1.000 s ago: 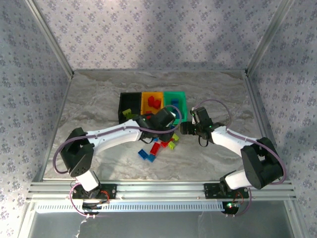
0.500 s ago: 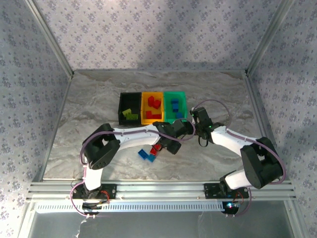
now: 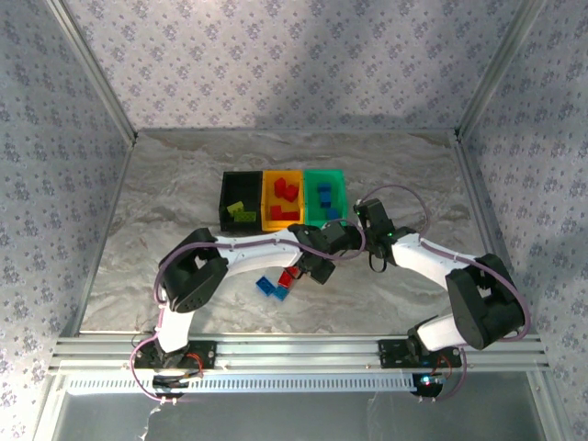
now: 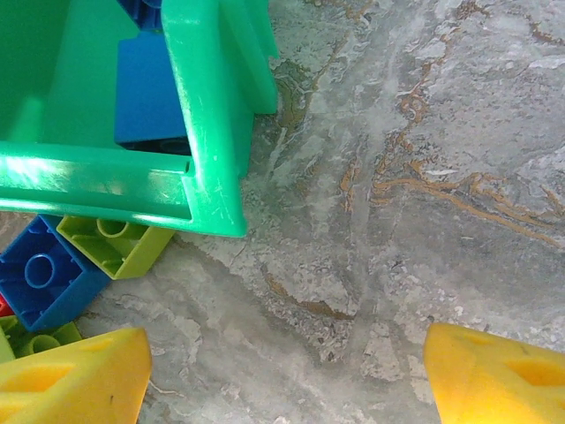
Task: Sort the legos into containers by color
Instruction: Pick up the lego from the center of the table.
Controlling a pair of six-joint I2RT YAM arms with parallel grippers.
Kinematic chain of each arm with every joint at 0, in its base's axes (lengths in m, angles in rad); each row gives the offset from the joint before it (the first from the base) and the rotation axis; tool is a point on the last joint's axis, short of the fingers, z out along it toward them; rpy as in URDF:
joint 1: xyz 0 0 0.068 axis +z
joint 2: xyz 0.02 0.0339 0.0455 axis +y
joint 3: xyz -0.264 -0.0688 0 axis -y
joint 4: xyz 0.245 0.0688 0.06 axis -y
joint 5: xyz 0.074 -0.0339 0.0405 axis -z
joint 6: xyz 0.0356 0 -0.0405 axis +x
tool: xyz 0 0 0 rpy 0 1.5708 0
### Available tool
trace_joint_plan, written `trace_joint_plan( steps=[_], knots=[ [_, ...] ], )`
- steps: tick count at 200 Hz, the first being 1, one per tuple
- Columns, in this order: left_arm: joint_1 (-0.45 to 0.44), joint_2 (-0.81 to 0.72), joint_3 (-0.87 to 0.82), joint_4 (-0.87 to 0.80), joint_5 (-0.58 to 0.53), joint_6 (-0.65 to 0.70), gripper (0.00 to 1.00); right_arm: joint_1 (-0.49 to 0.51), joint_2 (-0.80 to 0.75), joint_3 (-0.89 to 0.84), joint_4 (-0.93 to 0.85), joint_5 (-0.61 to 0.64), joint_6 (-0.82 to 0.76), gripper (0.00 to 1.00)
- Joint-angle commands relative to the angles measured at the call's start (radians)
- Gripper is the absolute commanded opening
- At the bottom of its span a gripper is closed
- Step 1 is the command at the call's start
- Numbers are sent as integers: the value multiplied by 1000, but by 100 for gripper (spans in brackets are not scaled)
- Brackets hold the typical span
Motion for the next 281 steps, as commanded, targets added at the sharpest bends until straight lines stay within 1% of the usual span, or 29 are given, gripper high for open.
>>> trace_joint_plan(
  steps=[1,77,100,144,150,155,160,191,230,261,281],
  knots=[
    [-27,28,45,11,11,11,54,12,3,23,1,-24,0,83],
    [-47,79,111,-42,-17,22,51,12,1,25,-6,-18,-1,82],
    [-50,90,127,-59,-28,25,47,12,-3,22,-3,-20,-2,83],
    [-70,101,153,-71,-62,29,44,12,-3,25,-4,-21,-1,83],
    [-71,106,156,-74,-61,28,43,13,-5,24,-5,-18,-1,83],
    [-70,109,158,-78,-59,27,38,11,-5,24,-6,-16,0,83],
    [-72,113,160,-79,-58,26,37,12,-4,24,-7,-14,-2,83],
    [-74,111,153,-76,-65,24,36,10,-11,22,-7,-18,-3,83],
    [-74,70,145,-72,-82,23,35,8,-10,22,-7,-19,-2,83],
    [-65,1,142,-76,-94,20,34,8,-4,23,-7,-15,-3,83],
    [-45,-61,122,-69,-96,25,33,10,-3,24,-7,-21,-3,83]
  ],
)
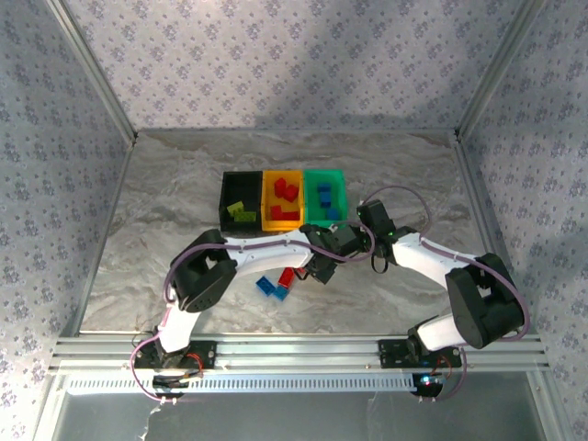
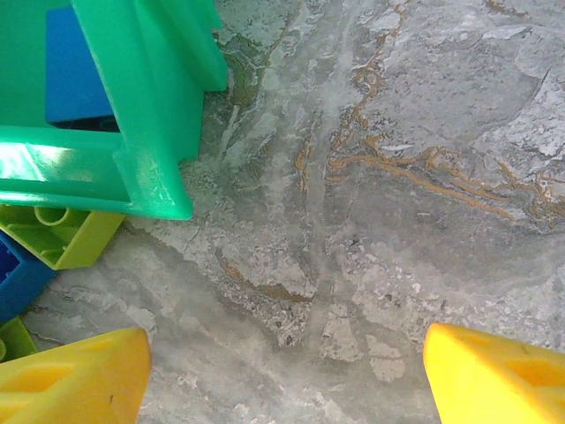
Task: Sort the legos into containers by color
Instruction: Pick up the lego from the center of the table, then place the lego in the container.
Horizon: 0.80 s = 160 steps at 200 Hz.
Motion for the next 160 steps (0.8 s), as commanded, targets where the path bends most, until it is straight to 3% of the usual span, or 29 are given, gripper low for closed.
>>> trace_joint_plan(
  steps=[1,43,87,160],
  knots=[
    [-2,-114,2,56,-3,31,33,19,-7,24,24,-50,-3,83],
    [99,-267,-62,36,-48,52,32,18,-4,27,24,-50,-3,83],
    [286,-367,-131,22,-97,83,31,22,4,31,25,-55,-1,83],
    [530,-323,-136,138,-189,71,29,22,24,31,29,-44,-3,83]
  ],
)
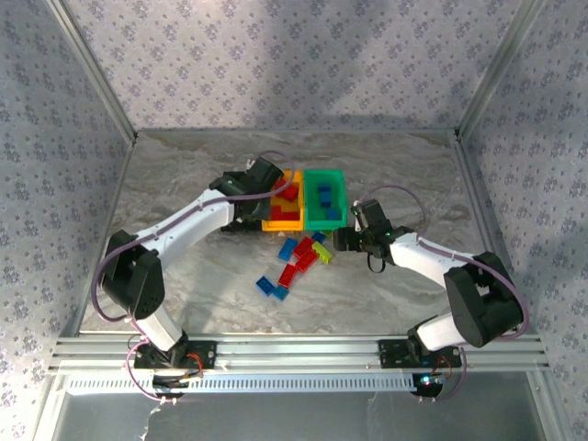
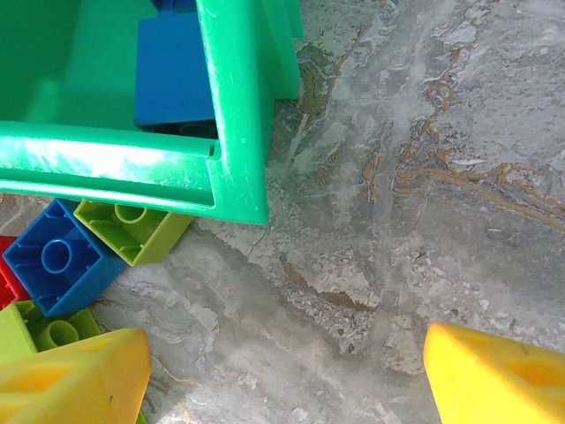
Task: Sort the legos into containers by color
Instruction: Place the lego in the container.
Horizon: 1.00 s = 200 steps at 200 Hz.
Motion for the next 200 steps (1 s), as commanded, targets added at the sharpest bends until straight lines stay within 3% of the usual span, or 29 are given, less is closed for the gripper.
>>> trace_joint_plan(
  steps=[1,51,81,104,161,200],
  knots=[
    [49,24,13,66,-46,0,29,3,12,24,7,1,-3,83],
    [152,158,120,80,33,28,36,10,5,11,36,-22,-9,83],
    [156,211,162,61,32,29,58,25,-3,1,71,-79,-35,82],
    [157,159,106,102,51,11,75,57,-8,-7,100,-106,-56,81],
    [148,-93,-154,221,156,-39,76,151,-5,-15,91,-90,-55,78],
    [112,-255,-402,383,264,-96,74,161,62,37,36,-86,-64,73]
  ],
)
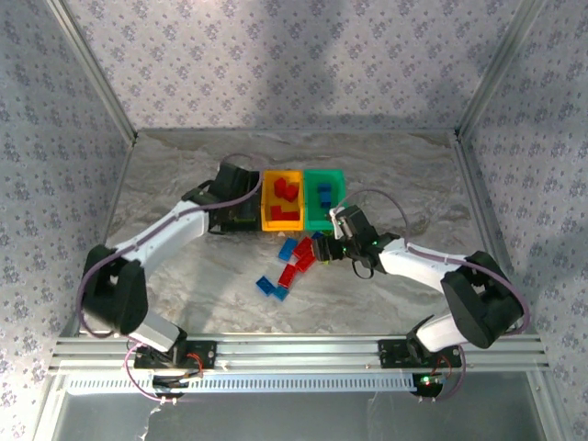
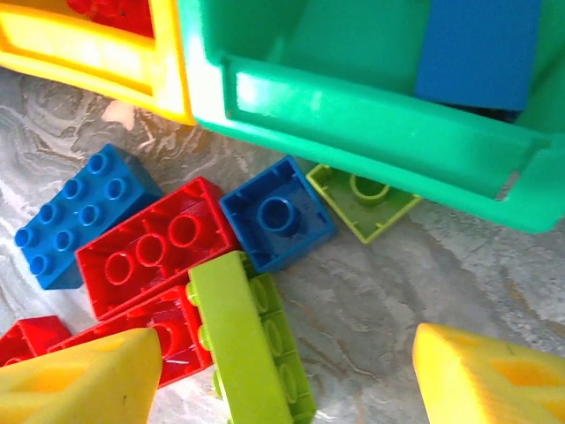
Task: Sort the legos into containers by color
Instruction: Place the lego in the container, then pick up the lego from the center of the table.
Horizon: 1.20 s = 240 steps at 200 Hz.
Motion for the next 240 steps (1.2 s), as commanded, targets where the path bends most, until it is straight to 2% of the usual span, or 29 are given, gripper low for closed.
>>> trace_joint_plan(
  steps=[1,39,69,89,127,164,205,240],
  knots=[
    [-29,-76,-108,116,89,-50,74,3,49,41,-49,2,-16,73],
    [-39,-196,-245,164,116,-57,74,49,90,35,-53,15,24,70],
    [-37,-230,-288,172,117,-30,73,72,121,43,-61,52,41,60],
    [-35,-224,-296,171,108,-12,73,76,132,53,-79,85,52,47],
    [-12,-233,-319,189,114,-6,73,93,98,53,-119,112,65,34],
    [15,-243,-340,201,121,1,73,105,27,38,-167,128,89,15],
    [58,-307,-389,231,105,6,71,133,-67,72,-252,181,126,14],
    [157,-417,-447,232,88,-4,68,179,-74,189,-311,205,131,14]
  ],
)
